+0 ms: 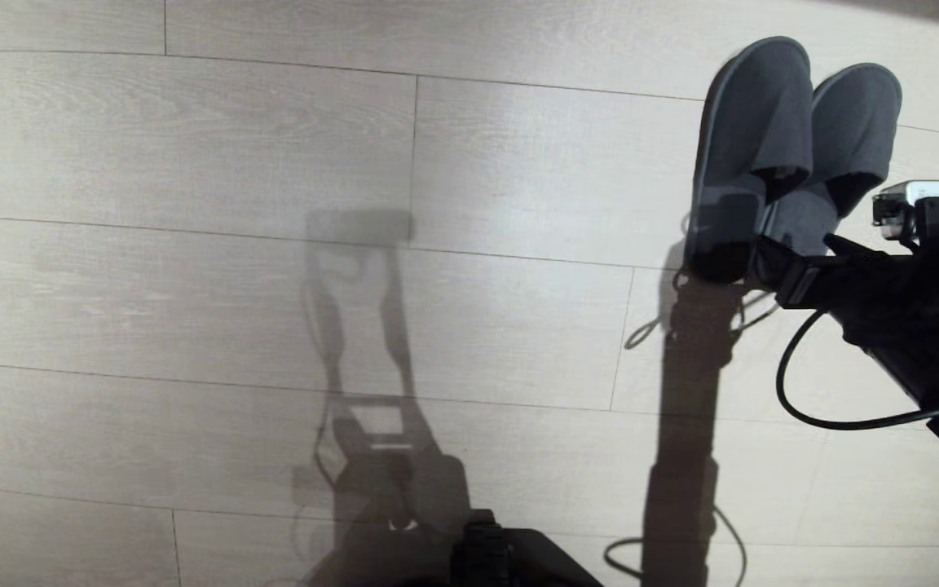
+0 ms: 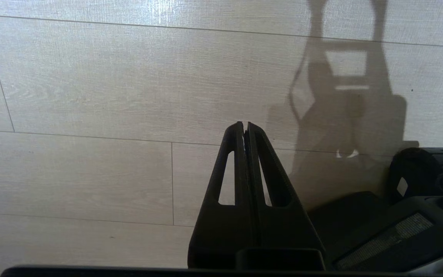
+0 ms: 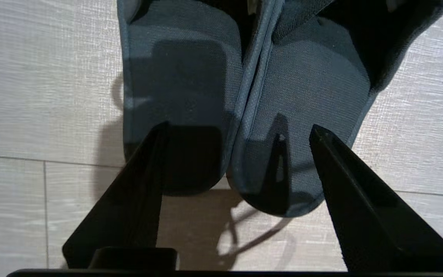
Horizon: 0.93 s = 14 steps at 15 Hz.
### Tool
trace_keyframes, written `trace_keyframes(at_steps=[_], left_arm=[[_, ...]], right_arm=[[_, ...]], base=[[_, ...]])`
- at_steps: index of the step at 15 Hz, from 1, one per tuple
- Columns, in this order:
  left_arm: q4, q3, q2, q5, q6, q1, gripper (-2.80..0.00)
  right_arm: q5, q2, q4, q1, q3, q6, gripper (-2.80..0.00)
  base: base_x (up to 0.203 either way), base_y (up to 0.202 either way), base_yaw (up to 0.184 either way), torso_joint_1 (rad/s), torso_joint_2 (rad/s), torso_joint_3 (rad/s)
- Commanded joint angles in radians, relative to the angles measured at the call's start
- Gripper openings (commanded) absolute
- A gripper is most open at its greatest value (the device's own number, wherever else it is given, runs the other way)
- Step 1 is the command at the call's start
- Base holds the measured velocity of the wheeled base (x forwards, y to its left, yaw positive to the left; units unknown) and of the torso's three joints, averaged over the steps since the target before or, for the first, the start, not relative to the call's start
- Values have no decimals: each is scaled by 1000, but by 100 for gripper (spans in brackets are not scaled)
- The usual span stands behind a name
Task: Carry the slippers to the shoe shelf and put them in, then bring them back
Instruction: Pick up the slippers on the floor
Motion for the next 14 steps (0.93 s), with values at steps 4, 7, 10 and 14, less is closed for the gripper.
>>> trace_keyframes(at_steps=[4, 7, 10, 14], left_arm=[[0, 0, -2, 1, 0, 0, -280], [0, 0, -2, 1, 0, 0, -280], [0, 0, -2, 1, 0, 0, -280], [0, 0, -2, 1, 0, 1, -280]], right_arm=[[4, 155, -122, -7, -114, -10, 0], [8, 188, -180, -7, -180, -15, 0], [9, 192, -180, -7, -250, -52, 0], [8, 239, -190, -11, -273, -50, 0]], base=[[0, 0, 0, 0, 0, 0], [0, 0, 0, 0, 0, 0], [0, 0, 0, 0, 0, 0], [0, 0, 0, 0, 0, 0]])
